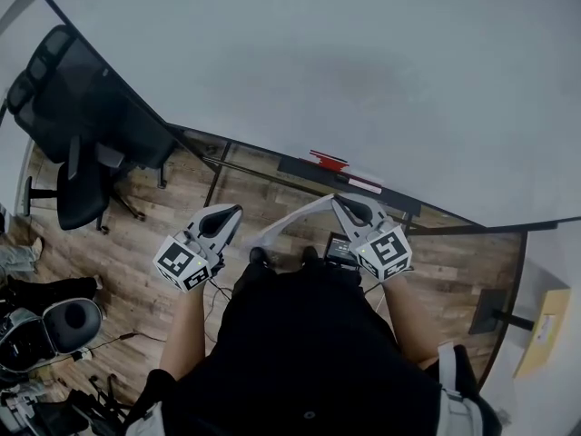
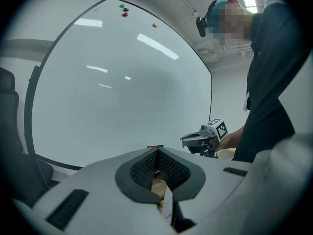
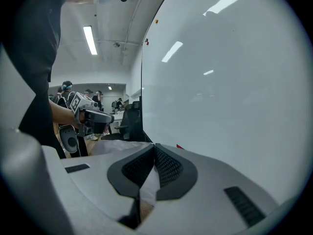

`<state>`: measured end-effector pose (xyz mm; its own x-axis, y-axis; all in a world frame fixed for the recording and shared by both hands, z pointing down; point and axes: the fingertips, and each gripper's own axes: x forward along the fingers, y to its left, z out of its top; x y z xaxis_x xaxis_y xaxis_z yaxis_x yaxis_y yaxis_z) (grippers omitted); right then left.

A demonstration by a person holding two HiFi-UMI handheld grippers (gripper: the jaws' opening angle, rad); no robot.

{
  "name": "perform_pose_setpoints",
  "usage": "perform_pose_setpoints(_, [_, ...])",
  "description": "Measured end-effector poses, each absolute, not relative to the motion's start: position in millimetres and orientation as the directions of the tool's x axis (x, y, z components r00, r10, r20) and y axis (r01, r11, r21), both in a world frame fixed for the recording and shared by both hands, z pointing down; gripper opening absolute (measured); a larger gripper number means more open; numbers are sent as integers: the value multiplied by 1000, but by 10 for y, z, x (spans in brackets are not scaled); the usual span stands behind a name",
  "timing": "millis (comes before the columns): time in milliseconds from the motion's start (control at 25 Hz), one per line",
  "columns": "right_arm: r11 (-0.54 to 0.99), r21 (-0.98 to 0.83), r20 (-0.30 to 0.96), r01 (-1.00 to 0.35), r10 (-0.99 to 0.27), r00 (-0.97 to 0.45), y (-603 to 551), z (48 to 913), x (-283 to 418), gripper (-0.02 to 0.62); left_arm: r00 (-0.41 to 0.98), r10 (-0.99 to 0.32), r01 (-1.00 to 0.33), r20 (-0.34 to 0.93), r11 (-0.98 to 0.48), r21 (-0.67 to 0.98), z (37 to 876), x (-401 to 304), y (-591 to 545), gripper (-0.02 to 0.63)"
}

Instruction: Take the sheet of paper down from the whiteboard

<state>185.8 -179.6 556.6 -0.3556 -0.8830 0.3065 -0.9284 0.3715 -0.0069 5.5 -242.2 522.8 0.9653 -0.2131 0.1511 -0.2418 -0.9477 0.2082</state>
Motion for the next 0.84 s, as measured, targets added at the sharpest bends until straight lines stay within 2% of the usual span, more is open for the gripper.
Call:
perform_pose_setpoints(480, [363,-17,279,-932,-893,-353,-1571,5610,2249,20,964,-194,-225,185,-959,169,5291,465,-2167,12])
perform_pose_setpoints(680, [417,132,286,-899,-885,-368,-1452,5504,2477,20,961,-192,-223,201,-964,145,5312,714,-2071,12])
perform_pose_setpoints(840, [469,135,283,-873,-862,-419,-1371,5414,2648,20,961,-183,-216,209,-965,148,5340,912,-1963,12])
